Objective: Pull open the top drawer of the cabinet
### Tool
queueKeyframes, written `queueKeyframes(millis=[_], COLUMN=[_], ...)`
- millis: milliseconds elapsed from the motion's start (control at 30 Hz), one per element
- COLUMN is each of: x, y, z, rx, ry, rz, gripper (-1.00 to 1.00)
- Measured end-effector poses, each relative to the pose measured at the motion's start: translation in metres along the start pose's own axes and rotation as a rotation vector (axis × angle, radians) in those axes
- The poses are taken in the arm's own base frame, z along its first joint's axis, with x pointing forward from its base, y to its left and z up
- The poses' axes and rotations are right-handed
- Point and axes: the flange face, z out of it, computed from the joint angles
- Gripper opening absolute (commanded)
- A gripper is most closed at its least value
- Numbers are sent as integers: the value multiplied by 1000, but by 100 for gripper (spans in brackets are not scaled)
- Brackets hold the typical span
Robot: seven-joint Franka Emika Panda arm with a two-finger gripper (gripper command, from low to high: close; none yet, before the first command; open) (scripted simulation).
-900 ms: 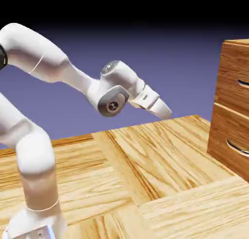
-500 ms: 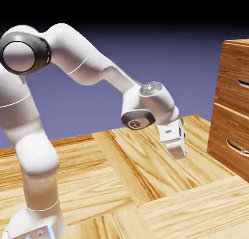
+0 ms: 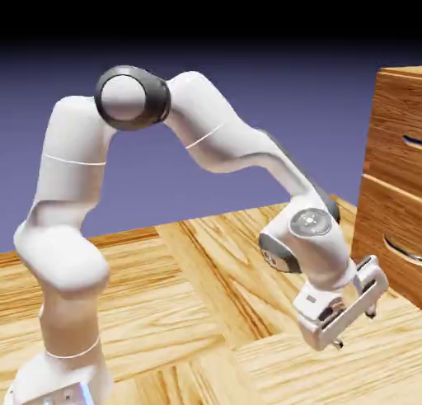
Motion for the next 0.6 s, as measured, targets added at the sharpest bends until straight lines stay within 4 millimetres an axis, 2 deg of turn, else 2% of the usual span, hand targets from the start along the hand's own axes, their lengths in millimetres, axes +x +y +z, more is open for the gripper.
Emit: queueKeyframes(millis=[167,333,467,600], x=[21,24,10,-21], y=[-29,-62,-89,-113], z=[6,0,-13,-31], rx=[108,257,390,522], ry=[39,37,-3,-80], rz=[184,316,379,404], gripper=[0,0,0,0])
